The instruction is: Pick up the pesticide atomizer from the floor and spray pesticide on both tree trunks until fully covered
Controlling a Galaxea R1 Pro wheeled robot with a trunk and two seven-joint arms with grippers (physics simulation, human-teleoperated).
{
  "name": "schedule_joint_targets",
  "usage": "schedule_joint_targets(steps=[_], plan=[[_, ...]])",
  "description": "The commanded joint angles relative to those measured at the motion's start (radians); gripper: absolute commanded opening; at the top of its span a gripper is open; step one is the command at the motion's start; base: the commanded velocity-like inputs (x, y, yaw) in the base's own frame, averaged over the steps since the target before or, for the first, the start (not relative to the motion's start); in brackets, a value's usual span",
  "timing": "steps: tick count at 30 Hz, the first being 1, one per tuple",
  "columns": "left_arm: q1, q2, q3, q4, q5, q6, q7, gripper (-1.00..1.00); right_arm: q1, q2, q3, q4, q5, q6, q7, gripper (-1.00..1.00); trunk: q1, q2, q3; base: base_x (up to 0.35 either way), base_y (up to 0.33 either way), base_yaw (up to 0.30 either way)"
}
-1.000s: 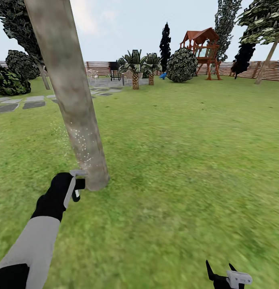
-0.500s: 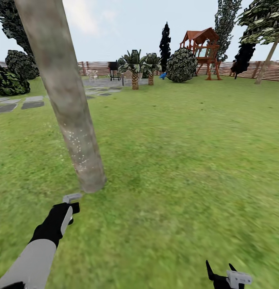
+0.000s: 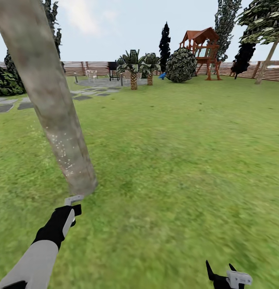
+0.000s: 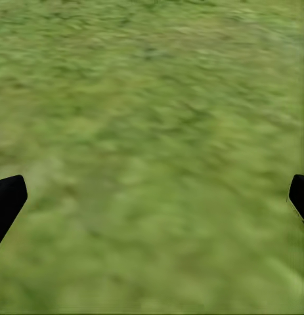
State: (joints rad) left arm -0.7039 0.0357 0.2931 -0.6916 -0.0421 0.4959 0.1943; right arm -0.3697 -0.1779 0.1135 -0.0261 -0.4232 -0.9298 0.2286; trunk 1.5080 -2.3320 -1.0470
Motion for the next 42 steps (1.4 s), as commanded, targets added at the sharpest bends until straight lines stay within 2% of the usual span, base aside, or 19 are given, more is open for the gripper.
schedule_joint_targets(steps=[1, 11, 30, 42], plan=[[0.0, 0.0, 0.0, 0.001, -0.001, 0.0, 0.001, -1.0, 0.0, 0.0, 0.0, 0.0, 0.0, 0.0, 0.0, 1.0, 0.0, 0.0, 0.0, 0.233, -0.199, 0.12], [0.0, -0.002, 0.0, 0.004, 0.0, -0.001, -0.001, -1.0, 0.0, 0.0, 0.0, 0.0, 0.0, 0.0, 0.0, 1.0, 0.0, 0.0, 0.0, 0.237, -0.196, 0.23], [0.0, -0.001, 0.0, 0.021, -0.001, -0.002, -0.001, -1.0, 0.0, 0.0, 0.0, 0.0, 0.0, 0.0, 0.0, 1.0, 0.0, 0.0, 0.0, 0.228, -0.2, 0.018], [0.0, -0.001, 0.0, 0.02, -0.001, -0.002, 0.004, -1.0, 0.0, 0.0, 0.0, 0.0, 0.0, 0.0, 0.0, 1.0, 0.0, 0.0, 0.0, 0.075, -0.261, 0.256]])
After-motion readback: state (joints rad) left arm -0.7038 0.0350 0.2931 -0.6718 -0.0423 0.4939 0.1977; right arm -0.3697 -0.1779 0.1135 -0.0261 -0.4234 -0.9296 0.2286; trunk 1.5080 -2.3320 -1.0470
